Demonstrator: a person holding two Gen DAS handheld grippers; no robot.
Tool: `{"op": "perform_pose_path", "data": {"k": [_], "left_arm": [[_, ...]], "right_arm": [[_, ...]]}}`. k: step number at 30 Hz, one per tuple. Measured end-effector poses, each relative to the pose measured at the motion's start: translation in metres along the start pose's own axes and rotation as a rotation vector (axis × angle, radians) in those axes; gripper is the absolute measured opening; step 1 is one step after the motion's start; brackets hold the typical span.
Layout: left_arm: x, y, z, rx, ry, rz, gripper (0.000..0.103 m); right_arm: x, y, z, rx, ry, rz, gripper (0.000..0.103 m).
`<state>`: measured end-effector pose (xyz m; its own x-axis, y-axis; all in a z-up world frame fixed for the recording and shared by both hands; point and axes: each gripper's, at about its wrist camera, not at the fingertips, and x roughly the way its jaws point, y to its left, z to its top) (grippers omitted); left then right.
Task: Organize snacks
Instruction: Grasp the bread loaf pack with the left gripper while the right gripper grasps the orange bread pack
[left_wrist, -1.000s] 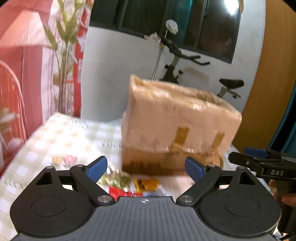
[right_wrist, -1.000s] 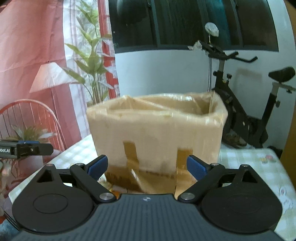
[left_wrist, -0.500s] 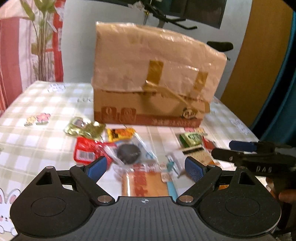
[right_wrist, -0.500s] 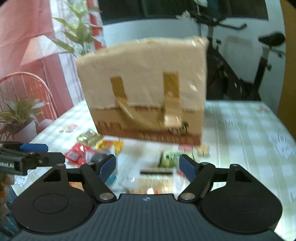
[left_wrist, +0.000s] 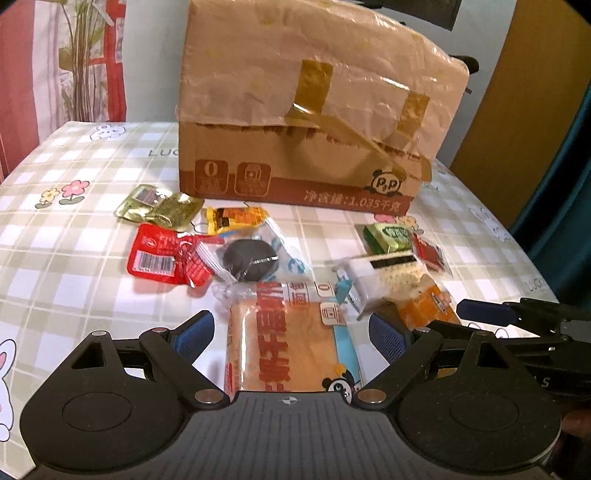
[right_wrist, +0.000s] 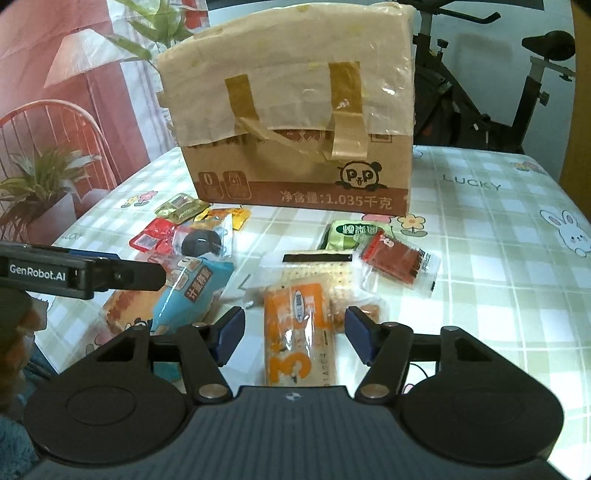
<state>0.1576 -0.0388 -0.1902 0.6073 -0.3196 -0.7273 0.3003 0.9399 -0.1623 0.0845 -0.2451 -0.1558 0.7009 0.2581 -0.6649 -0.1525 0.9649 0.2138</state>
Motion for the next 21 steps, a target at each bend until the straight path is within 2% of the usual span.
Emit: {"op": "perform_pose_path", "data": {"k": [5, 14, 21], "left_arm": [[0.006, -0.001, -0.005, 0.001, 0.016, 0.006, 0.092], [0.012, -0.004, -0.008, 0.018, 0.039, 0.018, 0.092], [0.019, 0.003, -0.011, -0.013, 0.064, -0.006, 0.088]], "right_arm": [[0.002, -0.002, -0.005, 0.017, 0.006, 0.012, 0.056], [0.002, -0.002, -0.015, 0.022, 0.015, 0.018, 0.052], [0.006, -0.002, -0.017, 0.013, 0.027, 0.022, 0.048]]}}
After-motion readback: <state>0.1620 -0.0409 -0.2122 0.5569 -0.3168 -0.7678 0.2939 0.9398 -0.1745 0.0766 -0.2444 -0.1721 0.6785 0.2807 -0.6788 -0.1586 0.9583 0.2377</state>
